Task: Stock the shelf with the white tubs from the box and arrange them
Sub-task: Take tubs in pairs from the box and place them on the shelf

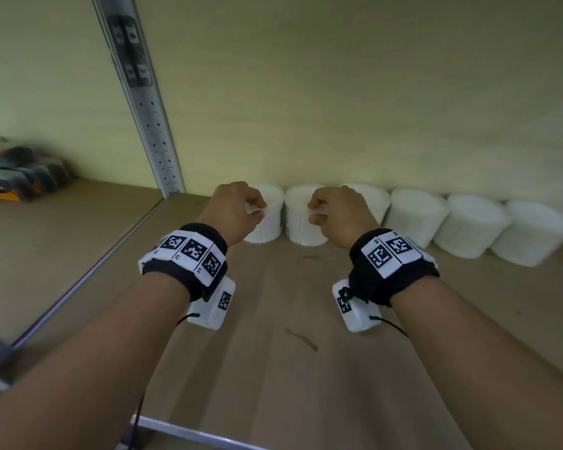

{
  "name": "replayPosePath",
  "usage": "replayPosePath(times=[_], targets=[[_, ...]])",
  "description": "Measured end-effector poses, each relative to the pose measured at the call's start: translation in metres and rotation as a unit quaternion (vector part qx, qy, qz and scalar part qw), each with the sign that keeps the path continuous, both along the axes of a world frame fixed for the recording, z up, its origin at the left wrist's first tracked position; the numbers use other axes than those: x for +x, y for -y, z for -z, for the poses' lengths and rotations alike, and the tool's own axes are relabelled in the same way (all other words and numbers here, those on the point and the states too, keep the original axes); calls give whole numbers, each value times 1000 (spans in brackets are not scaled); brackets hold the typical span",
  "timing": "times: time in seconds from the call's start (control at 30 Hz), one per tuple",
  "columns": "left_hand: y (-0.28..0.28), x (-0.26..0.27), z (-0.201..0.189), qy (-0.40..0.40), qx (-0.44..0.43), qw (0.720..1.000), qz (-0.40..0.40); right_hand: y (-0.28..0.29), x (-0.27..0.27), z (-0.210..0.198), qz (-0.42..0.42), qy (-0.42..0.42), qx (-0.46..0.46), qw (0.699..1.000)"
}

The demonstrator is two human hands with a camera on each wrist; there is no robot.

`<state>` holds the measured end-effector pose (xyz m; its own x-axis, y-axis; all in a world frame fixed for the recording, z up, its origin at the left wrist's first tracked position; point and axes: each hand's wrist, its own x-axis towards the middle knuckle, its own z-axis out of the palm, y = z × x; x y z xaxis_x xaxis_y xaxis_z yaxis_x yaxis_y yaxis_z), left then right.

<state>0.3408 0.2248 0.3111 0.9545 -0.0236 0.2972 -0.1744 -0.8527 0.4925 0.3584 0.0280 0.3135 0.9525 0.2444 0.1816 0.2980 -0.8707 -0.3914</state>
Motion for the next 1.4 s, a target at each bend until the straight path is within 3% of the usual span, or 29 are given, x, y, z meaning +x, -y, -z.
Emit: replayPosePath(times=[0.2,0.47,0.57,0.67,0.8,1.07,1.4], targets=[[4,24,0,9,16,1000,6,-1,10,-3,12,28,-60,998],[6,40,3,5,13,1000,11,1,17,4,29,23,-12,999],[3,37,-3,-28,32,999,19,0,15,2,32,8,-51,998],[0,27,-7,-113,86,989,32,2,5,-7,25,-13,-137,990],[3,-2,-12,-146,104,983,46,10,-26,-19,30,-22,-130,991],[15,-92,-45,-122,68,989,50,30,-113,-39,31,-42,-93,994],[34,-196,-50,-108,62,991,56,33,-211,-25,25,-57,-53,997]])
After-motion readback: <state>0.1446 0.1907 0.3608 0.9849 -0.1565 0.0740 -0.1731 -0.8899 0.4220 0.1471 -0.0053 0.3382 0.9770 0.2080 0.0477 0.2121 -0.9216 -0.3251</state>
